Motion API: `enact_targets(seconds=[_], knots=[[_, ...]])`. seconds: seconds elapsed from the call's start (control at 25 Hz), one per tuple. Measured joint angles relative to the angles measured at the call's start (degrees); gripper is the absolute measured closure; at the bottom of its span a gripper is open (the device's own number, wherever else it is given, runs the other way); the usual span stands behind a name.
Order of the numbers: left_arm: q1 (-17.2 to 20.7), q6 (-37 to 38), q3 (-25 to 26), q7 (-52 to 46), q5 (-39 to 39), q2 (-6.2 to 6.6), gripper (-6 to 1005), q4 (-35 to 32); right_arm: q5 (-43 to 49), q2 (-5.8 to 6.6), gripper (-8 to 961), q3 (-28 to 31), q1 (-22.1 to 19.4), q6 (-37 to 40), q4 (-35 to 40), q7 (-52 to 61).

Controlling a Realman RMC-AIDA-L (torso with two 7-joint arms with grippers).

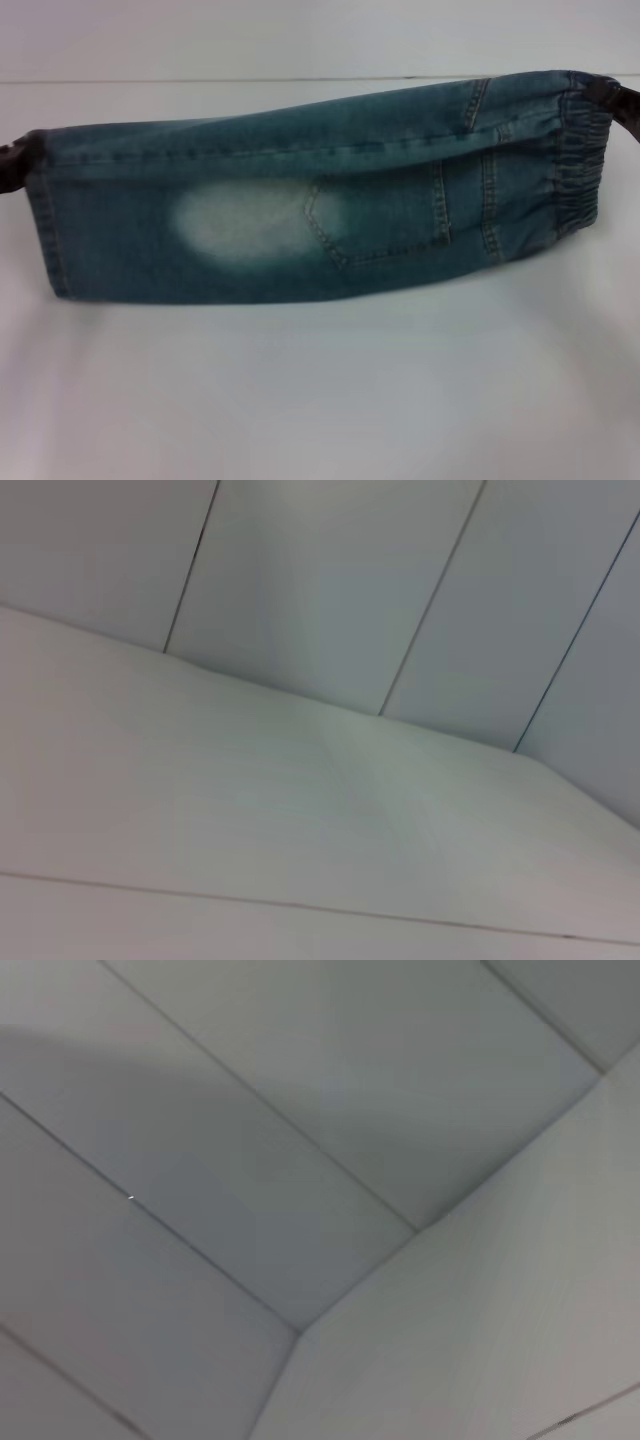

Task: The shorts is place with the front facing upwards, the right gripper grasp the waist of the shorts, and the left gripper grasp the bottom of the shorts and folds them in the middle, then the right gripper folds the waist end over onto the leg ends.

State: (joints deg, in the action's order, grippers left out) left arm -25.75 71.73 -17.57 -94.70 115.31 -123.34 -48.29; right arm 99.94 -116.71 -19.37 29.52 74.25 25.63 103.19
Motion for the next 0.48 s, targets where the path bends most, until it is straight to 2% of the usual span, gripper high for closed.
enact_targets(seconds=[0.2, 0.32, 0.36, 0.48], knots=[[-3.7, -8.1, -1.3, 4.0, -0.1, 0.08, 977, 5.5, -1.2, -0.77, 872, 0.2, 1.6, -7.1, -1.2, -3.4], [-6.3, -13.1, -1.4, 7.5, -0.1, 0.22, 955, 9.2, -1.3, -0.89, 868, -0.3, 4.0, -13.6, -3.1, -6.0], [-7.4, -14.8, -1.4, 9.1, -0.2, 0.19, 947, 10.5, -1.3, -0.89, 867, -0.3, 4.0, -13.6, -3.1, -6.0], [-9.6, -19.2, -1.5, 13.8, -1.3, -0.42, 924, 12.9, -1.1, -1.07, 863, -0.9, 5.5, -18.5, -3.5, -6.8]])
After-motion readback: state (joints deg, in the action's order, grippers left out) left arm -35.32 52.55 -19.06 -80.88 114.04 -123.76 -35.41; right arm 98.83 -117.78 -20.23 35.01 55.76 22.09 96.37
